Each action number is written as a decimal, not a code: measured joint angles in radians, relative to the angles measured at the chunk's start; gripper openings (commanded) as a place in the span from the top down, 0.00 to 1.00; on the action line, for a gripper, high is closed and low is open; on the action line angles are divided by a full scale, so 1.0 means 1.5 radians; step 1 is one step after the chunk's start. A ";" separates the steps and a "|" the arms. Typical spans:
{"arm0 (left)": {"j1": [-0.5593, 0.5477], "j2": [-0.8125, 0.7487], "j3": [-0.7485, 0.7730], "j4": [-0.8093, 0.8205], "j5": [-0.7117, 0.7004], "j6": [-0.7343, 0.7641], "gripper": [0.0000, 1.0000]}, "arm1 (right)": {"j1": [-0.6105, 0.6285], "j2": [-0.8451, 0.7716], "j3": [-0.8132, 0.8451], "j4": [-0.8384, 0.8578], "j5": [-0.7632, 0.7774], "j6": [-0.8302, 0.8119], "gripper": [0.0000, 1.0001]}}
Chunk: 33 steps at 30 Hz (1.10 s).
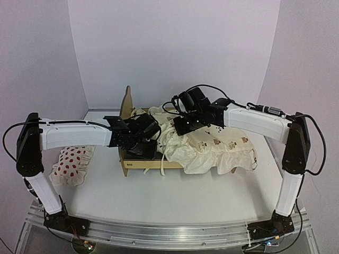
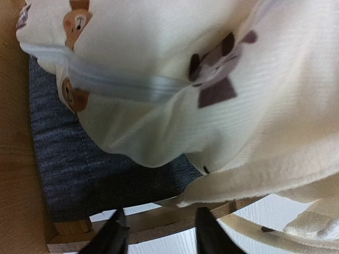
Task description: Set up the pet bed
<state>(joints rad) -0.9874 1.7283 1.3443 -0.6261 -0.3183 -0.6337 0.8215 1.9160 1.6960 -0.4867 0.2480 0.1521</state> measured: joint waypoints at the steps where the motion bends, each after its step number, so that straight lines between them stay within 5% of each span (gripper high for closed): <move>1: 0.000 0.000 -0.004 -0.003 0.005 0.003 0.39 | 0.000 0.001 -0.004 0.001 0.002 0.001 1.00; 7: -0.007 -0.012 -0.016 -0.019 0.025 0.007 0.32 | 0.000 0.015 -0.011 0.009 0.029 0.004 1.00; 19: -0.054 -0.157 -0.160 -0.008 0.077 0.002 0.41 | 0.000 0.025 -0.054 0.031 0.079 0.005 1.00; 33: -0.071 -0.156 -0.383 0.252 0.080 -0.039 0.40 | -0.001 0.025 -0.074 0.041 0.026 0.031 1.00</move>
<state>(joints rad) -1.0939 1.4940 0.7698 -0.2483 -0.1984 -0.6925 0.8196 1.9541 1.5848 -0.4259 0.2864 0.1993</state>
